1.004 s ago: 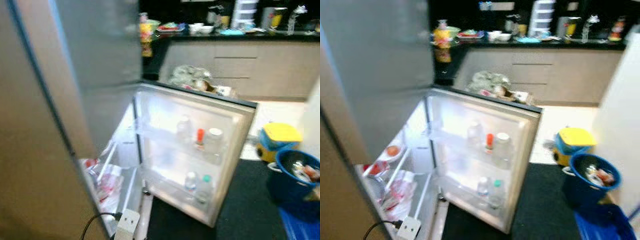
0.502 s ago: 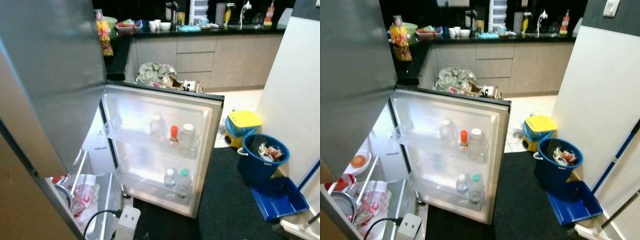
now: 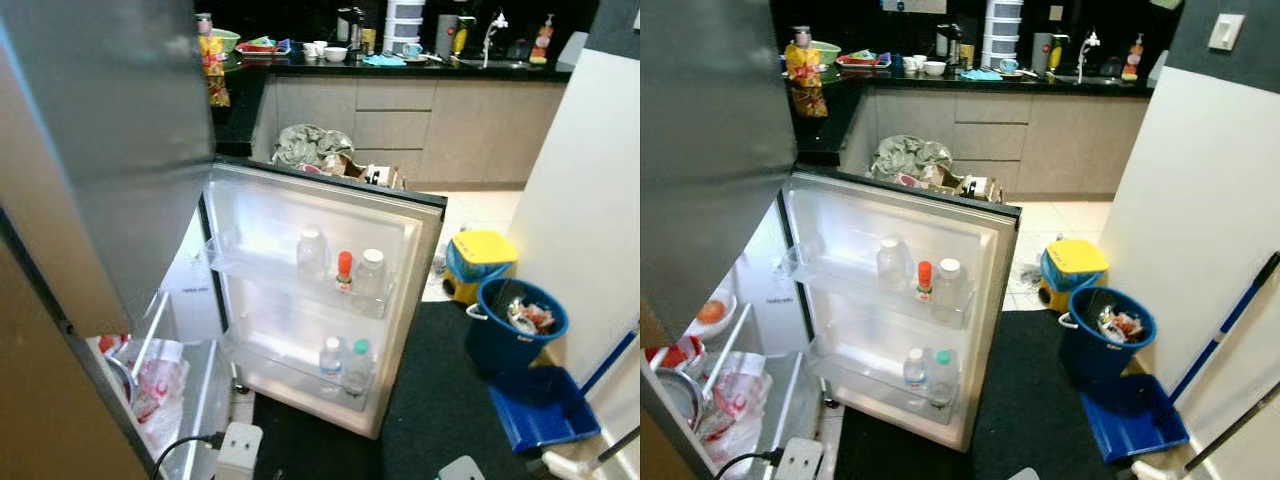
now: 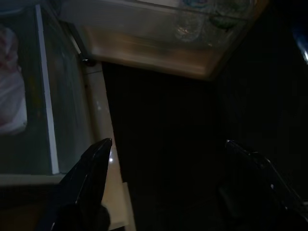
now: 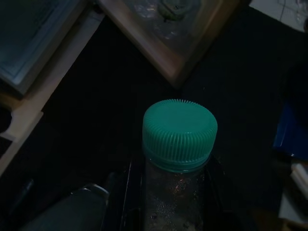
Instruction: Restocking fridge
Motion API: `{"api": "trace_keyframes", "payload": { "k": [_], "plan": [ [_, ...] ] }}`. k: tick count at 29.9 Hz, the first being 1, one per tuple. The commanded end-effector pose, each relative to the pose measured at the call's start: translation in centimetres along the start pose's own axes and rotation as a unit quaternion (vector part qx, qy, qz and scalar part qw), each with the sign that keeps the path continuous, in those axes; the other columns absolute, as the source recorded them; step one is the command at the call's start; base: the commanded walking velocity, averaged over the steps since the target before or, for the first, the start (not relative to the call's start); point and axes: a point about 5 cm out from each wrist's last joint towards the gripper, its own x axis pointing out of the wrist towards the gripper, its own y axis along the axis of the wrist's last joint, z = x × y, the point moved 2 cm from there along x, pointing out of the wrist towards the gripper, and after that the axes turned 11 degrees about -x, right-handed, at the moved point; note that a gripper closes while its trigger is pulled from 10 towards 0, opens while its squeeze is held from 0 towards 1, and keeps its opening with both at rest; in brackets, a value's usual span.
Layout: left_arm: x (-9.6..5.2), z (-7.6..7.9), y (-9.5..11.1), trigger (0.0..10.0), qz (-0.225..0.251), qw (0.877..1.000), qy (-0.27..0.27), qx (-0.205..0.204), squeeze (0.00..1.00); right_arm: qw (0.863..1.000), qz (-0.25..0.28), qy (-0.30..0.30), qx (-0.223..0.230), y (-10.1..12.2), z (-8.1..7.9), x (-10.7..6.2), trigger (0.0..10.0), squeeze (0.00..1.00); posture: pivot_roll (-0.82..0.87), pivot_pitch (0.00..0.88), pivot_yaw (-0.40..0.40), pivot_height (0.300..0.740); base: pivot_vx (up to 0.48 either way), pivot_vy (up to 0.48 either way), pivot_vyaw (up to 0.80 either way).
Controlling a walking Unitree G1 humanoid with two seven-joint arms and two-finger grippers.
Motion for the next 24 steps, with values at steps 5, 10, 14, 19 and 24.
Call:
{"api": "trace_keyframes", "payload": {
  "k": [5,10,14,19,24],
  "plan": [
    [-0.5,-1.3,0.2,10.0,0.012,1.000,0.016,0.006,0.00,1.000,-0.001,0.003,-0.006,0.3,-0.7,0.3,10.0,0.00,0.04,0.073,-0.090,0.740,0.000,0.000,0.00],
    [-0.2,-1.3,0.9,10.0,0.018,1.000,0.006,0.018,0.00,0.999,0.015,-0.039,-0.015,0.7,-0.3,0.3,10.0,0.00,0.04,0.075,-0.038,0.740,0.000,0.000,0.00],
    [0.6,-1.3,2.4,10.0,0.029,0.999,0.013,-0.028,0.00,0.995,0.018,-0.089,0.031,0.3,0.6,-0.1,10.0,0.00,0.03,0.085,0.015,0.740,0.000,0.000,0.00],
    [0.8,-1.4,3.0,10.0,0.028,0.999,0.007,-0.022,0.00,0.994,0.009,-0.093,0.058,-0.2,0.3,-0.2,10.0,0.00,0.02,0.085,0.044,0.740,0.000,0.000,0.00],
    [1.2,-1.4,3.5,10.0,0.024,0.999,0.001,-0.021,0.00,0.994,-0.001,-0.084,0.067,-0.8,-0.3,-0.3,10.0,0.00,0.00,0.097,0.060,0.740,0.000,0.000,0.00]
  ]
}}
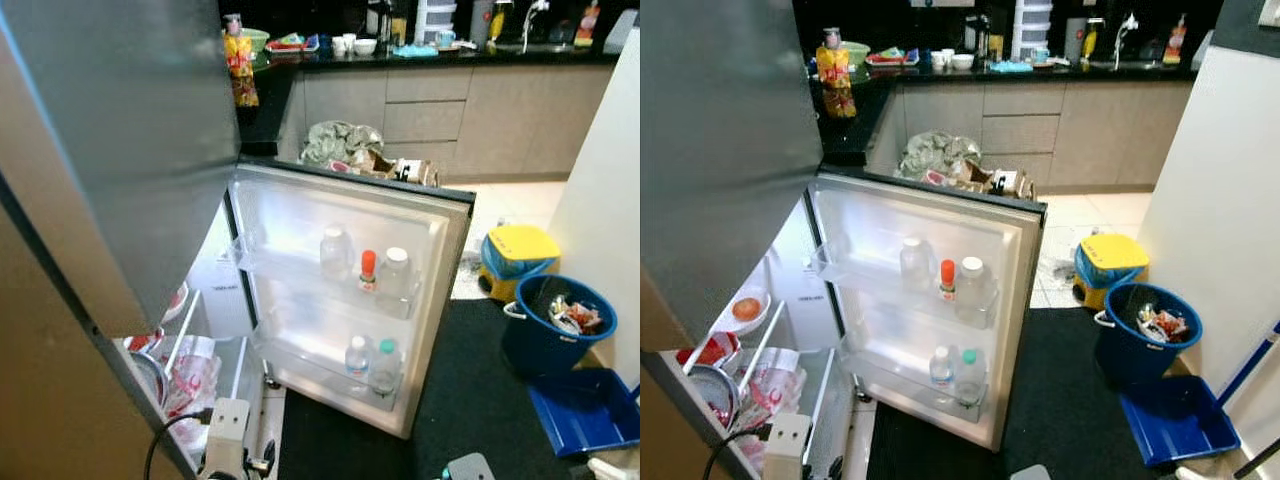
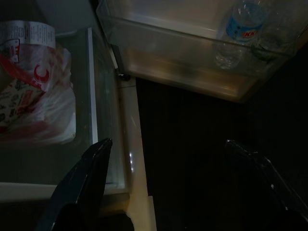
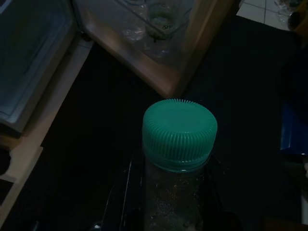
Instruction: Restocking fridge
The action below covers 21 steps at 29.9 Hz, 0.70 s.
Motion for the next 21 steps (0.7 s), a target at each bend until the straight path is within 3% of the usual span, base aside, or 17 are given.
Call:
{"api": "trace_keyframes", "payload": {
  "k": [1,3,6,9,16,21],
  "plan": [
    [-0.2,-0.7,-0.4,10.0,-0.014,1.000,0.007,-0.002,0.00,1.000,-0.010,0.003,0.014,-0.6,-0.4,-0.2,10.0,0.00,0.00,0.097,0.060,0.740,0.000,0.000,0.00],
    [-0.1,-0.8,-0.3,10.0,-0.013,1.000,0.011,-0.010,0.00,1.000,-0.011,0.009,0.005,-0.8,-0.4,-0.3,10.0,0.00,-0.02,0.099,0.048,0.740,0.000,-0.480,0.00],
    [-0.3,-0.8,-1.0,10.0,-0.030,0.999,0.008,0.017,0.00,1.000,-0.014,0.011,0.002,-1.3,-0.3,-0.6,10.0,0.00,-0.06,0.086,0.039,0.740,0.000,-0.480,0.00],
    [-0.4,-0.8,-1.2,10.0,-0.032,0.999,0.007,0.016,0.00,1.000,-0.013,0.012,0.002,-1.5,0.0,-0.8,10.0,0.00,-0.07,0.081,0.036,0.740,0.000,-0.360,0.00],
    [-0.4,-0.6,-1.4,10.0,-0.029,0.999,0.018,-0.010,0.00,0.999,-0.018,0.029,-0.008,-2.0,0.4,-1.0,10.0,0.00,-0.06,0.052,0.019,0.740,0.000,0.000,0.00],
    [-0.3,-0.5,-1.4,10.0,-0.026,0.999,0.020,-0.020,0.00,0.999,-0.018,0.036,-0.010,-1.8,0.5,-0.9,10.0,0.00,-0.08,0.085,0.010,0.740,0.000,0.000,0.00]
  ]
}}
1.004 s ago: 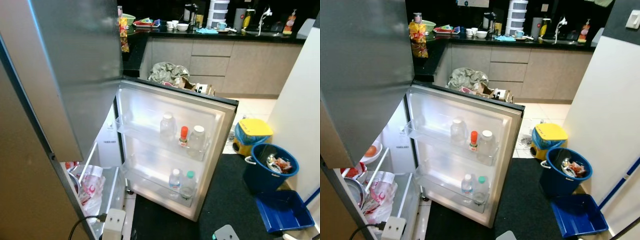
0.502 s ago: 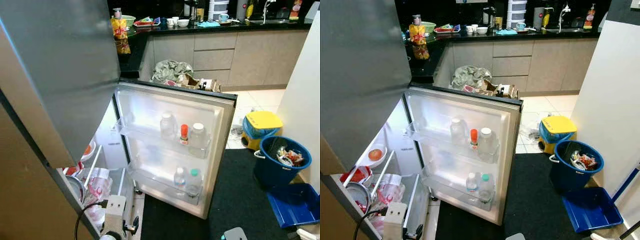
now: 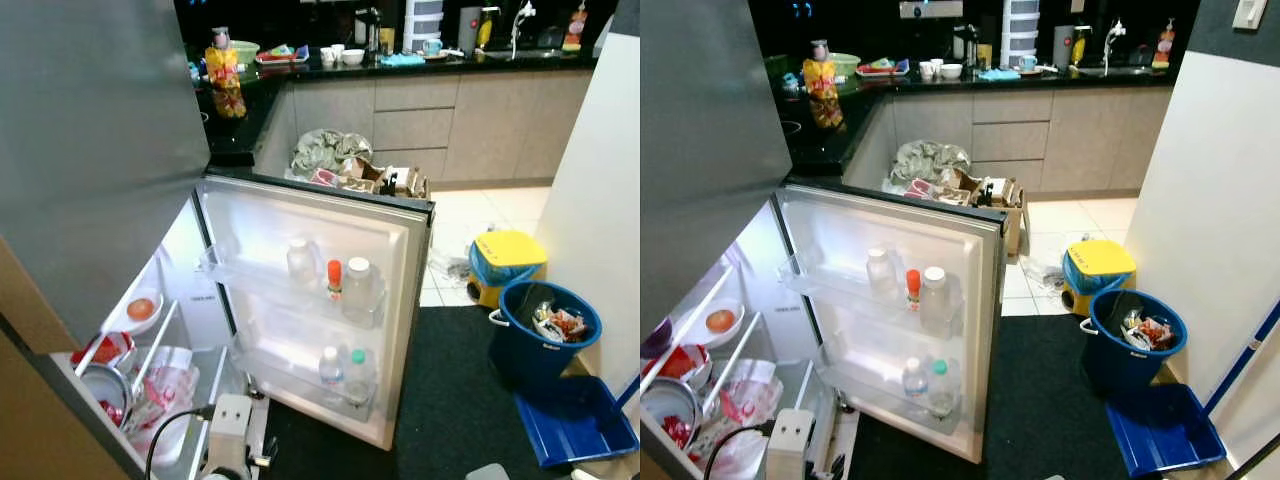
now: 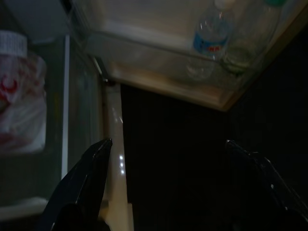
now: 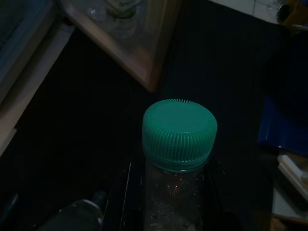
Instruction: Restocking fridge
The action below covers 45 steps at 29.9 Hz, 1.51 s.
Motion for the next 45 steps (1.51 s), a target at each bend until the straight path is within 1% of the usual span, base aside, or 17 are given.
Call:
{"api": "trace_keyframes", "payload": {
  "k": [1,6,10,13,16,22,27,29,30,33,41,45],
  "plan": [
    [-0.3,-0.3,-0.9,10.0,-0.011,1.000,0.007,-0.011,0.00,1.000,-0.002,0.010,0.002,0.0,-0.5,0.1,10.0,0.00,-0.08,0.085,0.010,0.740,0.000,0.000,0.00],
    [-0.3,-0.1,-1.1,10.0,-0.015,1.000,0.001,-0.001,0.00,1.000,0.006,0.018,-0.006,0.3,-0.7,0.1,10.0,0.00,-0.09,0.101,0.002,0.740,0.000,0.000,0.00],
    [-0.3,0.4,-1.1,10.0,-0.014,1.000,-0.010,0.005,0.00,1.000,0.007,0.027,-0.013,0.3,-0.9,0.1,10.0,0.00,-0.09,0.107,-0.010,0.740,0.000,0.000,0.00],
    [-0.3,1.0,-1.3,10.0,-0.015,0.999,-0.024,0.015,0.00,1.000,0.010,0.027,-0.012,0.2,-1.0,0.0,10.0,0.00,-0.09,0.112,-0.001,0.740,0.436,0.000,0.00],
    [-0.3,1.1,-1.4,10.0,-0.018,0.999,-0.026,0.022,0.00,0.999,0.013,0.026,-0.012,0.3,-1.0,0.0,10.0,0.00,-0.10,0.114,0.004,0.740,0.456,0.000,0.00],
    [-0.5,1.2,-2.0,10.0,-0.031,0.999,-0.029,0.034,0.00,0.999,0.046,0.018,0.001,2.1,-0.5,0.6,10.0,0.00,-0.10,0.115,0.012,0.740,0.450,0.000,0.00],
    [-0.5,1.3,-2.0,10.0,-0.032,0.998,-0.032,0.036,0.00,0.999,0.049,0.016,0.002,2.5,-0.3,0.7,10.0,0.00,-0.10,0.116,0.009,0.740,0.436,0.000,0.00],
    [-0.5,1.4,-2.0,10.0,-0.031,0.998,-0.033,0.038,0.00,0.999,0.048,0.017,0.001,2.4,-0.3,0.7,10.0,0.00,-0.09,0.115,0.008,0.740,0.416,0.000,0.00],
    [-0.5,1.5,-2.0,10.0,-0.028,0.998,-0.038,0.051,0.00,0.999,0.045,0.018,0.000,2.1,-0.4,0.6,10.0,0.00,-0.09,0.115,0.008,0.740,0.300,0.000,0.00],
    [-0.5,1.8,-2.1,10.0,-0.029,0.996,-0.047,0.064,0.00,0.999,0.041,0.019,0.000,1.8,-0.6,0.5,10.0,0.00,-0.10,0.115,0.010,0.740,0.200,0.000,0.00],
    [-0.7,2.7,-2.9,10.0,-0.038,0.994,-0.070,0.077,0.00,0.999,0.030,0.019,0.006,0.7,-0.8,0.0,10.0,0.00,-0.10,0.115,0.015,0.740,0.000,0.000,0.00],
    [-0.7,2.8,-2.9,10.0,-0.038,0.994,-0.071,0.075,0.00,0.999,0.033,0.022,0.008,0.7,-1.0,-0.1,10.0,0.00,-0.10,0.114,0.016,0.740,0.000,0.000,0.00]
  ]
}}
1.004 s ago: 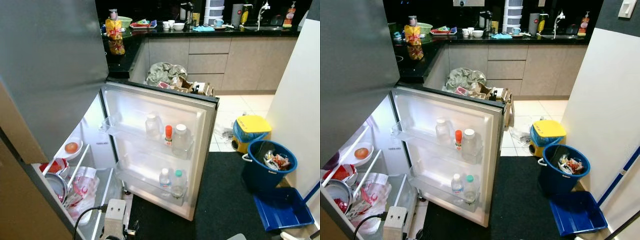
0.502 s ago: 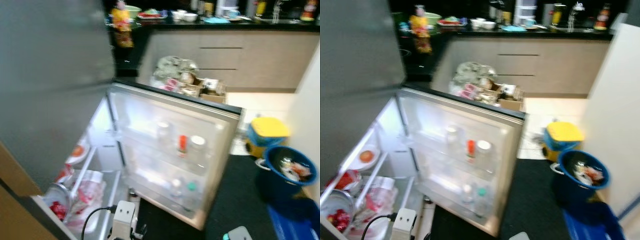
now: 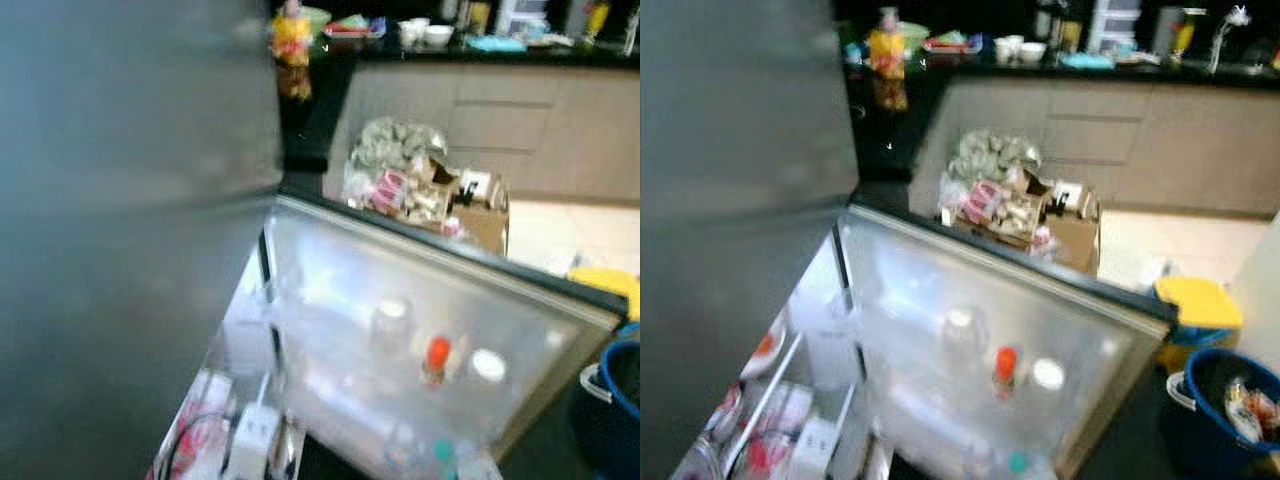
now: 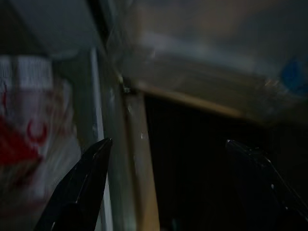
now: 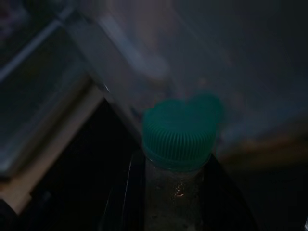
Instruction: Restocking fridge
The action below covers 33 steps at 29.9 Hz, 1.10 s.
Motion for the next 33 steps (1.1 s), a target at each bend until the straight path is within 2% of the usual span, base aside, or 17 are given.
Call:
{"api": "trace_keyframes", "payload": {
  "k": [1,4,6,9,11,12,14,15,17,20,25,26,28,30,33],
  "plan": [
    [-0.1,0.3,-0.6,10.0,-0.010,1.000,-0.005,0.002,0.00,1.000,-0.015,0.006,0.011,-1.4,-0.5,-0.7,10.0,0.00,-0.10,0.114,0.016,0.740,0.000,0.000,0.00],
    [-0.1,0.4,-0.6,10.0,-0.010,1.000,-0.006,0.004,0.00,1.000,-0.006,0.010,0.013,-1.1,-0.5,-0.6,10.0,0.00,-0.10,0.114,0.017,0.740,0.000,0.000,0.00],
    [-0.1,0.5,-0.6,10.0,-0.010,1.000,-0.010,0.012,0.00,1.000,0.018,0.015,0.003,0.0,-0.1,-0.3,10.0,0.00,-0.10,0.113,0.017,0.740,0.000,0.000,0.00],
    [-0.1,0.5,-0.5,10.0,-0.009,1.000,-0.010,0.014,0.00,1.000,0.025,0.014,-0.002,0.4,0.2,-0.2,10.0,0.00,-0.10,0.112,0.018,0.740,0.000,0.000,0.00],
    [0.0,0.5,-0.4,10.0,-0.009,1.000,-0.011,0.015,0.00,0.999,0.040,-0.002,-0.011,1.5,1.6,0.2,10.0,0.00,-0.10,0.109,0.021,0.740,0.000,0.000,0.00],
    [0.0,0.5,-0.4,10.0,-0.009,1.000,-0.011,0.015,0.00,0.999,0.040,-0.002,-0.011,1.5,1.6,0.2,10.0,0.00,-0.10,0.109,0.021,0.740,0.000,0.000,0.00],
    [0.0,0.6,-0.4,10.0,-0.008,1.000,-0.012,0.017,0.00,0.998,0.056,-0.032,-0.026,3.0,4.1,0.5,10.0,0.00,-0.10,0.108,0.022,0.740,0.000,0.000,0.00],
    [0.0,0.6,-0.4,10.0,-0.008,1.000,-0.012,0.017,0.00,0.998,0.056,-0.032,-0.026,3.0,4.1,0.5,10.0,0.00,-0.10,0.108,0.022,0.740,0.000,0.000,0.00],
    [0.1,0.6,-0.3,10.0,-0.008,1.000,-0.013,0.018,0.00,0.996,0.063,-0.051,-0.026,3.8,5.5,0.5,10.0,0.00,-0.10,0.108,0.023,0.740,0.000,0.000,0.00],
    [0.1,0.6,-0.3,10.0,-0.008,1.000,-0.013,0.018,0.00,0.995,0.066,-0.065,-0.026,4.2,6.4,0.5,10.0,0.00,-0.10,0.107,0.023,0.740,0.000,0.000,0.00],
    [0.1,0.6,-0.3,10.0,-0.008,1.000,-0.012,0.021,0.00,0.986,0.051,-0.158,-0.025,5.6,12.6,-0.5,10.0,0.00,-0.09,0.108,0.024,0.740,0.000,0.000,0.00],
    [0.1,0.6,-0.3,10.0,-0.008,1.000,-0.012,0.021,0.00,0.986,0.051,-0.158,-0.025,5.6,12.6,-0.5,10.0,0.00,-0.09,0.108,0.024,0.740,0.000,0.000,0.00],
    [0.0,0.5,-0.3,10.0,-0.008,1.000,-0.011,0.021,0.00,0.978,0.031,-0.203,-0.030,5.4,14.7,-1.2,10.0,0.00,-0.09,0.108,0.022,0.740,0.000,0.000,0.00],
    [0.0,0.4,-0.3,10.0,-0.008,1.000,-0.009,0.021,0.00,0.958,-0.027,-0.280,-0.060,4.4,17.4,-2.6,10.0,0.00,-0.09,0.109,0.023,0.740,0.000,0.000,0.00],
    [0.0,0.3,-0.4,10.0,-0.008,1.000,-0.009,0.021,0.00,0.953,-0.042,-0.296,-0.059,3.9,17.9,-3.0,10.0,0.00,-0.09,0.109,0.021,0.740,0.000,0.000,0.00]
  ]
}}
